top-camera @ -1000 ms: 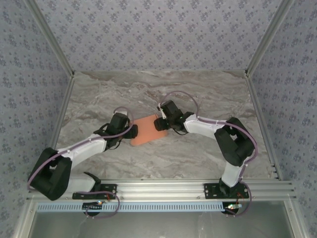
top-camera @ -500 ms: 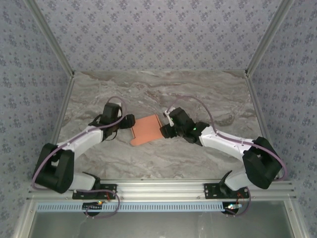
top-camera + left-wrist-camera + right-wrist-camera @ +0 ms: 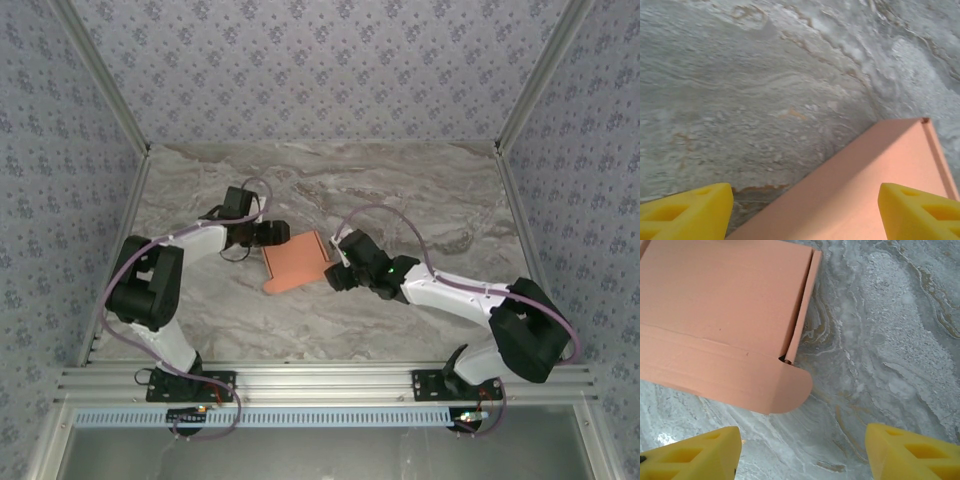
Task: Fold the paper box
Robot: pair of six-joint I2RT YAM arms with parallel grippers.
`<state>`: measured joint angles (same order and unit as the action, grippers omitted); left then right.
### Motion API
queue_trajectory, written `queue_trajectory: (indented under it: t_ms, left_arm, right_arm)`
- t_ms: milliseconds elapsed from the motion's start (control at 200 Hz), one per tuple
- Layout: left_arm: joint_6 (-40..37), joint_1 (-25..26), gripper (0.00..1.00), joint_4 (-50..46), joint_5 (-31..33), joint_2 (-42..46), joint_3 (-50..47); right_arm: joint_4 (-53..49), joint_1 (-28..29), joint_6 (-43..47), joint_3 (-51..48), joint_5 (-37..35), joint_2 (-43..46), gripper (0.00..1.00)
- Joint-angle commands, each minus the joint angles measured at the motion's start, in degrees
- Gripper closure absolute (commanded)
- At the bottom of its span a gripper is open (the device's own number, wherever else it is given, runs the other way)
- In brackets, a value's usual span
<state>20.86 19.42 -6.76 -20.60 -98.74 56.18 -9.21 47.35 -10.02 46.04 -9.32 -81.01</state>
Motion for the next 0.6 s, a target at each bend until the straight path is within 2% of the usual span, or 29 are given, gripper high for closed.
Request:
queue_trajectory:
  t_ms: [0, 265, 455, 595]
  left_arm:
    - [1.51, 0.61, 0.25, 1.12, -5.86, 2.38, -3.39]
    - [4.19, 4.67, 0.25, 3.53, -8.4, 8.13, -9.47]
    - [4.9, 5.19, 0.26, 4.82, -11.74, 9.21, -10.56]
    - [2.94, 5.19, 0.26, 1.45, -6.5, 6.62, -7.55]
  right_arm:
    - [-2.94, -1.41, 0.42, 0.84, -1.04, 1.23, 0.32]
    - [-6.24, -6.02, 1.41, 2.22, 5.02, 1.99, 0.32]
    - [-6.11, -11.94, -0.64, 0.75, 17.84, 3.79, 0.32]
    - [0.05, -13.9, -6.67, -2.13, 26.62, 3.27, 0.32]
